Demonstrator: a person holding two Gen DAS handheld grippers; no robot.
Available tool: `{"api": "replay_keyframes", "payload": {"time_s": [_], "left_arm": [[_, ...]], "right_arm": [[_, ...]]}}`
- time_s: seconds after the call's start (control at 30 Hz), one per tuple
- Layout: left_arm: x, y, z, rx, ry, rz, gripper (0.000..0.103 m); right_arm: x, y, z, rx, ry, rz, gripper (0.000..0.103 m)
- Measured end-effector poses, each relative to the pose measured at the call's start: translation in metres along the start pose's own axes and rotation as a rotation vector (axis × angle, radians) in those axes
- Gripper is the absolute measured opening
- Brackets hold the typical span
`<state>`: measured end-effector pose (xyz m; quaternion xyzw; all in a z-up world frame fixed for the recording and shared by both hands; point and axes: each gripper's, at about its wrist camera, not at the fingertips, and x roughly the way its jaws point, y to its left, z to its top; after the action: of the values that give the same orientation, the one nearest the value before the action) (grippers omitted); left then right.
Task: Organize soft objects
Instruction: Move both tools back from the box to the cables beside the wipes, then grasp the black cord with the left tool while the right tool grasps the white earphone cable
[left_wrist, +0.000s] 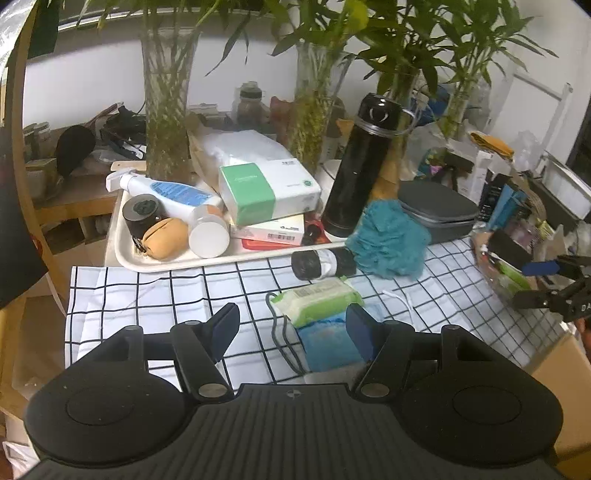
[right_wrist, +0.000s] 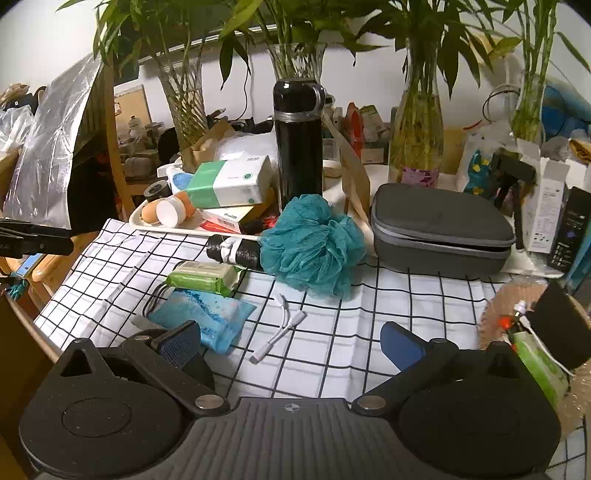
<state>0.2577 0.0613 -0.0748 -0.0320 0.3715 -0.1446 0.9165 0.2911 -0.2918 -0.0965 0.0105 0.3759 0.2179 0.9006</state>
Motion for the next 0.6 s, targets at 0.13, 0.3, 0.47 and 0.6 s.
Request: {"api": "replay_keyframes", "payload": {"time_s": [0.13,0.3,0.47,0.6], "left_arm": [[0.012,0.006,0.003,-0.018,0.021,0.004,0.063],[0.028,0.014,0.004,-0.013,0.044,0.008,0.063],[0.044,0.02,0.0,0.007,0.083,0.027,0.063],[0.056,0.019,-0.002,0.049,0.119,0.029,0.063]], "right_arm": [[0.018,-0.003,0.004,-0.005,0.027,0.002,0.102],[0.041,-0.001,0.007,-0.052,0.07,0.018,0.097],[0.066,0.002,0.008,-0.116,0.114,0.05,0.094],[0.091,0.003,0.009,-0.139,0.161,0.07,0.089]]}}
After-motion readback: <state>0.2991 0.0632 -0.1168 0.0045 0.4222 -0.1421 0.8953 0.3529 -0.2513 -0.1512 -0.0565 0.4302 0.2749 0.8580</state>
